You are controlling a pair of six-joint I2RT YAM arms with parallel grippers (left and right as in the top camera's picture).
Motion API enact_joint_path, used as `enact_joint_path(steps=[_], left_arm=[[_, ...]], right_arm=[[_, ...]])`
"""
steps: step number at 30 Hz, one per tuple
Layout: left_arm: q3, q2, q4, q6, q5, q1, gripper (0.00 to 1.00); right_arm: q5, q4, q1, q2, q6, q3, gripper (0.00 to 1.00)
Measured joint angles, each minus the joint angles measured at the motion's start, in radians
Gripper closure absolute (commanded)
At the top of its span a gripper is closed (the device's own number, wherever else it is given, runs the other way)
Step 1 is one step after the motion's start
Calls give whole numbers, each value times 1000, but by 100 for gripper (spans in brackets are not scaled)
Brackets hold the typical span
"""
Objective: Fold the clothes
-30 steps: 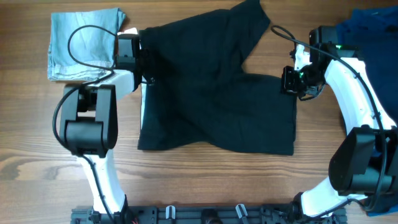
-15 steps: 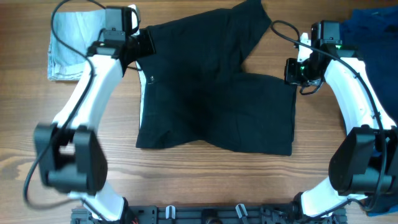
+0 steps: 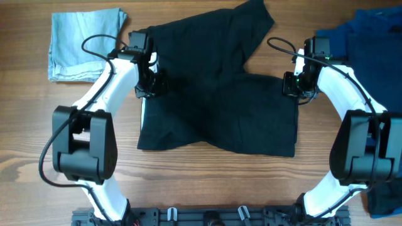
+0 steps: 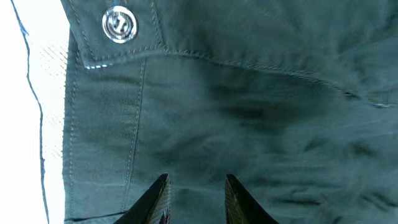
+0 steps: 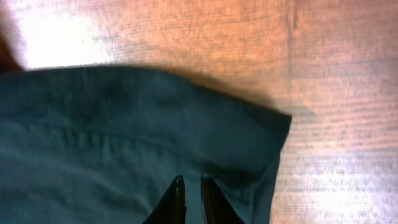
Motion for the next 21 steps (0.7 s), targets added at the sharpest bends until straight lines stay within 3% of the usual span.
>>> enact_joint_path(steps=[7, 8, 9, 13, 18, 21], left_arm=[[-18, 93, 0, 0, -7, 0, 73], [-20, 97, 0, 0, -10, 0, 76], [-20, 97, -4, 0, -21, 0, 85], [-21, 97, -14, 0, -58, 0, 88], [-20, 79, -25, 0, -80, -1, 83], [-20, -19, -43, -1, -93, -3, 78]], right_arm=[[31, 78, 0, 83, 3, 0, 89], [37, 105, -2, 95, 3, 2, 88], [41, 127, -2, 100, 3, 2, 83], [49, 205, -2, 110, 6, 3, 85], [60, 50, -2, 109, 7, 116, 85], [46, -111, -4, 51, 7, 217, 84]])
